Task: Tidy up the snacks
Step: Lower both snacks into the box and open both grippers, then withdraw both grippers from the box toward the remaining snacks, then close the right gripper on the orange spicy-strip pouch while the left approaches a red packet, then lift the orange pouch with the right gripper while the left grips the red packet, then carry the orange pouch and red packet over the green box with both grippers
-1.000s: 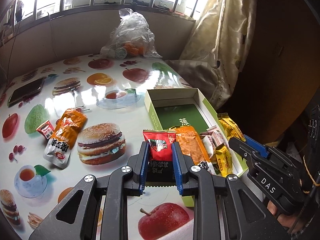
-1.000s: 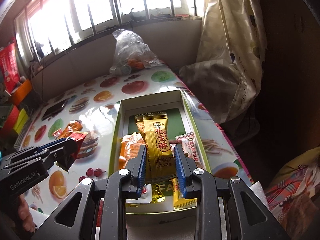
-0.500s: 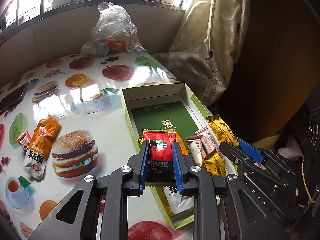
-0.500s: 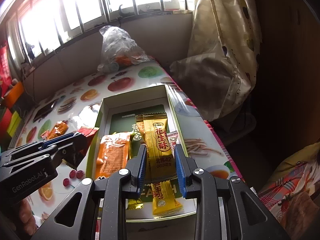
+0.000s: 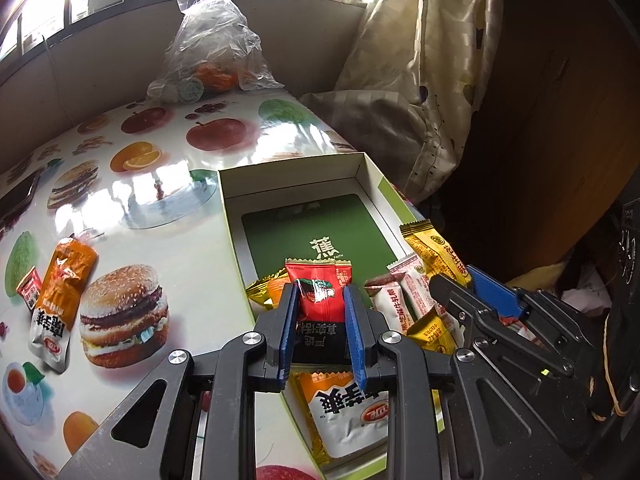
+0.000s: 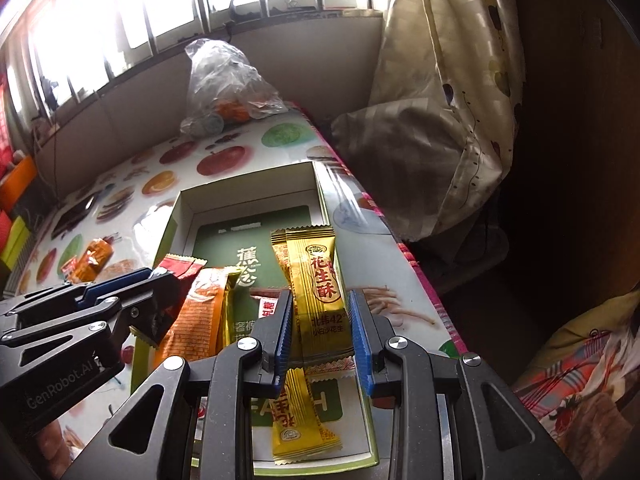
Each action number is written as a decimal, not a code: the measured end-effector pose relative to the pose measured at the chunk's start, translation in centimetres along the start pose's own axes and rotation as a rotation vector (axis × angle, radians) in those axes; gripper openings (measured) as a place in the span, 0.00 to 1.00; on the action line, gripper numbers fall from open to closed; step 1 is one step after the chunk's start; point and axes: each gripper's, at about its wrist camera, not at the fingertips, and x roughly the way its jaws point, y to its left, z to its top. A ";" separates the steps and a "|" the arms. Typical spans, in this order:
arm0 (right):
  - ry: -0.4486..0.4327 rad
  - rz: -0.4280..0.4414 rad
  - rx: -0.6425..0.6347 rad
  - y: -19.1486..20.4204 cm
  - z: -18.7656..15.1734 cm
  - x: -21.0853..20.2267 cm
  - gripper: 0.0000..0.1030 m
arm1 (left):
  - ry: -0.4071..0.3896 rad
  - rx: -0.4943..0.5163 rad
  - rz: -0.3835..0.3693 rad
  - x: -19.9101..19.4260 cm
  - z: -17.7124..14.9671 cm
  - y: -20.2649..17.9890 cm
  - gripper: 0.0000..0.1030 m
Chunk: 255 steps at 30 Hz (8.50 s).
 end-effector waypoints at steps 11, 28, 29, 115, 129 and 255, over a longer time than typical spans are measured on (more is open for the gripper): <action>0.003 0.006 -0.021 0.0 0.7 1.0 0.26 | 0.020 -0.002 0.009 1.5 0.4 -0.2 0.24; -0.002 0.032 -0.048 0.2 1.1 1.6 0.30 | 0.036 -0.017 0.001 2.0 0.6 -0.1 0.32; -0.001 0.033 -0.050 0.2 1.1 1.6 0.31 | 0.037 -0.019 0.001 2.0 0.6 0.0 0.39; 0.087 0.278 -0.216 23.7 0.1 4.4 0.48 | -0.118 -0.405 0.316 -11.1 -9.8 23.7 0.40; 0.153 0.273 -0.164 27.4 1.1 9.6 0.51 | -0.100 -0.440 0.317 -10.1 -9.9 26.1 0.40; 0.066 0.187 -0.216 21.8 0.3 7.9 0.38 | -0.070 -0.292 0.209 -4.2 -4.7 23.6 0.22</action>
